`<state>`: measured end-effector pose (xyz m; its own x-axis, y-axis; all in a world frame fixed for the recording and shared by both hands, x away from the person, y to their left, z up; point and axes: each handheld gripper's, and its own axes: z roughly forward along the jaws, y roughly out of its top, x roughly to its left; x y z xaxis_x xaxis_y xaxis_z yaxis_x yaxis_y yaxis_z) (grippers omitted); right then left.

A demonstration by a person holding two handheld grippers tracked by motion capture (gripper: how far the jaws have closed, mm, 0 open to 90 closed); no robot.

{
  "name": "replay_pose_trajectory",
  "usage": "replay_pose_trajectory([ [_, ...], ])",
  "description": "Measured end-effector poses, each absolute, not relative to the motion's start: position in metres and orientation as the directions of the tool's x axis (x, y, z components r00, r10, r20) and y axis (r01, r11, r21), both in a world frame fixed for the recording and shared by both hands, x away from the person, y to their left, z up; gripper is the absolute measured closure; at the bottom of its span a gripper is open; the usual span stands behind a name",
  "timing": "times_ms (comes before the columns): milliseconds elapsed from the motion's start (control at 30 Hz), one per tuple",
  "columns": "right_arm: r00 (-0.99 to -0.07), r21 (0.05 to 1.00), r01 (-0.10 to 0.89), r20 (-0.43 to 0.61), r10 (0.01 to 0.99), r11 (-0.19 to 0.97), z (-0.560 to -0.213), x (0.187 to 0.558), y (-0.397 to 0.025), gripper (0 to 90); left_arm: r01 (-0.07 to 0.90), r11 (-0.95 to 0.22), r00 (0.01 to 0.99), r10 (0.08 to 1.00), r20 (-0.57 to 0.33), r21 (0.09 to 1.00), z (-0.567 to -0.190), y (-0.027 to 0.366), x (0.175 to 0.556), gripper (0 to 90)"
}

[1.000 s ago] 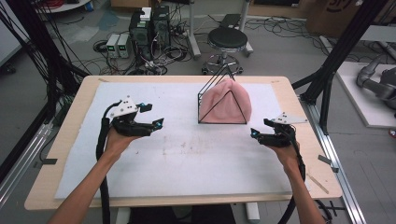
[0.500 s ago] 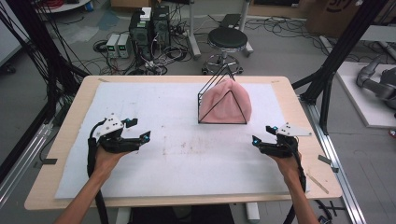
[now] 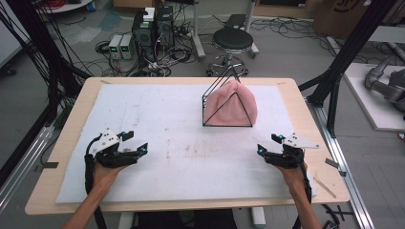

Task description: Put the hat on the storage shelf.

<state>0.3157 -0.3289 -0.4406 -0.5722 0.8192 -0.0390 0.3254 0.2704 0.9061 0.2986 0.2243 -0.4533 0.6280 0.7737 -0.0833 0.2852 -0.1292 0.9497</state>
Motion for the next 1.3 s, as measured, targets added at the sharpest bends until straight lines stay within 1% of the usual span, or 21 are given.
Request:
replay_pose_trajectory([
  [200,-0.578,0.912,0.313,-0.039,0.815,0.266,-0.441,0.3146,-0.3284,26.1,0.278,-0.117,0.618,0.782,-0.084,0.953,-0.4593,0.2268,0.2965,24.5],
  [633,-0.563,0.911,0.332,-0.017,0.826,0.246,-0.4449,0.3128,-0.3317,26.0,0.286,-0.104,0.61,0.786,-0.098,0.953,-0.4621,0.2306,0.2955,24.5],
  [1300,-0.572,0.906,0.334,-0.022,0.82,0.258,-0.4482,0.3128,-0.3305,26.0,0.289,-0.095,0.614,0.782,-0.109,0.952,-0.4648,0.2303,0.2951,24.5],
])
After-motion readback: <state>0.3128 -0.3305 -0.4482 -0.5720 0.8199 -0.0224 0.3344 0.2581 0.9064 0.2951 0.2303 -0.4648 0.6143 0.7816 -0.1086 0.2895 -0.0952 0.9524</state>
